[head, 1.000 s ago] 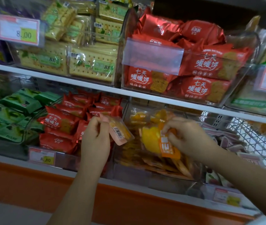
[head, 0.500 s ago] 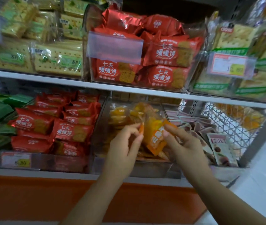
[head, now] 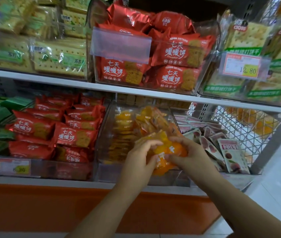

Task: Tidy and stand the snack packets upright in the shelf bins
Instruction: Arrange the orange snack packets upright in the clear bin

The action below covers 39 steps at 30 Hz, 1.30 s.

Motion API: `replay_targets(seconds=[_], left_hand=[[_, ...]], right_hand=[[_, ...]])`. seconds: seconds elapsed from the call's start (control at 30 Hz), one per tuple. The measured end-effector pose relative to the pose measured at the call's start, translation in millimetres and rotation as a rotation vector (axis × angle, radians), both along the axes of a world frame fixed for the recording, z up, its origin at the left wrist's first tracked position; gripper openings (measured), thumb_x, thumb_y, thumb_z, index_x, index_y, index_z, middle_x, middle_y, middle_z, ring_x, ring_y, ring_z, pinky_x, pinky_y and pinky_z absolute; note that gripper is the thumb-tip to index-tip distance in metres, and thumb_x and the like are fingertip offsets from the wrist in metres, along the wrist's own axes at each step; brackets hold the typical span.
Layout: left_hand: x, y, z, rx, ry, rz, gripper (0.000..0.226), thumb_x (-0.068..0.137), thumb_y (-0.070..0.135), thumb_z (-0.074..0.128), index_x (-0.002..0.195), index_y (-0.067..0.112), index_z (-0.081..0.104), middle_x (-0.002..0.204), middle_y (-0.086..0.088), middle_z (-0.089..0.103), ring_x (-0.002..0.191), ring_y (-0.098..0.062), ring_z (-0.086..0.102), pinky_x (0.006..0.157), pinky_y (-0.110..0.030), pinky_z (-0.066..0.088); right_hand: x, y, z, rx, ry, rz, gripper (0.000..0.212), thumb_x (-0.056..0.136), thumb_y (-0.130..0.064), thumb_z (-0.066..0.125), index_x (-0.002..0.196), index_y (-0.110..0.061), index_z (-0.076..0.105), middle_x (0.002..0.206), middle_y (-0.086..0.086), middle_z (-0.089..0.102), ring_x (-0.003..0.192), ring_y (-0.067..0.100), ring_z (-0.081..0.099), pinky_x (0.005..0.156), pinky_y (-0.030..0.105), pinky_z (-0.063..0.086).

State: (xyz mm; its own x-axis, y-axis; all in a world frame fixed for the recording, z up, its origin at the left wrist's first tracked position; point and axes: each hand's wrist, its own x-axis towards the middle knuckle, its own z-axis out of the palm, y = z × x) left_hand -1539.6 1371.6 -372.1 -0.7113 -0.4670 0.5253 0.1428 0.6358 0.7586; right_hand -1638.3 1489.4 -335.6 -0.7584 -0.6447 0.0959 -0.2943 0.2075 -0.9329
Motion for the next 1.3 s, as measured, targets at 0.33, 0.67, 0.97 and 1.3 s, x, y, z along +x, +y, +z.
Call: replay_targets(seconds=[0.33, 0.67, 0.97, 1.3], left_hand=[[15.5, -14.3, 20.0, 0.534, 0.013, 0.277, 0.108, 0.073, 0.037, 0.077, 0.150, 0.032, 0.003, 0.155, 0.005, 0.012, 0.133, -0.006, 0.024, 0.101, -0.029, 0.031], [38.3, -45.7, 28.1, 1.196, 0.222, -0.138, 0.026, 0.086, 0.009, 0.060, 0.111, 0.018, 0.061, 0.097, -0.007, 0.073, 0.081, -0.019, 0.071, 0.061, -0.031, 0.057], [40.8, -56.3, 26.6, 0.990, 0.126, 0.088, 0.020, 0.089, 0.018, 0.063, 0.106, 0.026, 0.058, 0.101, -0.005, 0.069, 0.084, -0.018, 0.070, 0.063, -0.032, 0.054], [37.9, -51.9, 29.2, 1.171, -0.051, -0.076, 0.046, 0.092, 0.002, 0.051, 0.135, 0.018, 0.045, 0.107, -0.010, 0.065, 0.085, -0.024, 0.066, 0.065, -0.037, 0.055]], right_hand=[[16.2, -13.3, 4.4, -0.410, -0.228, -0.064, 0.037, 0.080, -0.001, 0.067, 0.101, -0.030, 0.064, 0.103, 0.002, 0.067, 0.091, 0.020, 0.067, 0.072, 0.036, 0.057], [11.3, -29.0, 16.0, -0.114, 0.270, 0.041, 0.032, 0.085, -0.014, 0.064, 0.113, -0.028, 0.057, 0.098, -0.011, 0.069, 0.090, -0.004, 0.063, 0.078, 0.019, 0.051], [-59.2, -20.1, 14.1, 0.548, 0.589, -0.178, 0.023, 0.087, -0.034, 0.057, 0.084, -0.013, 0.067, 0.069, 0.002, 0.062, 0.063, 0.019, 0.058, 0.050, 0.023, 0.037], [-17.8, 11.1, 35.5, 0.003, 0.476, -0.310, 0.011, 0.093, -0.023, 0.054, 0.084, -0.021, 0.049, 0.072, 0.001, 0.065, 0.047, 0.005, 0.062, 0.034, 0.019, 0.043]])
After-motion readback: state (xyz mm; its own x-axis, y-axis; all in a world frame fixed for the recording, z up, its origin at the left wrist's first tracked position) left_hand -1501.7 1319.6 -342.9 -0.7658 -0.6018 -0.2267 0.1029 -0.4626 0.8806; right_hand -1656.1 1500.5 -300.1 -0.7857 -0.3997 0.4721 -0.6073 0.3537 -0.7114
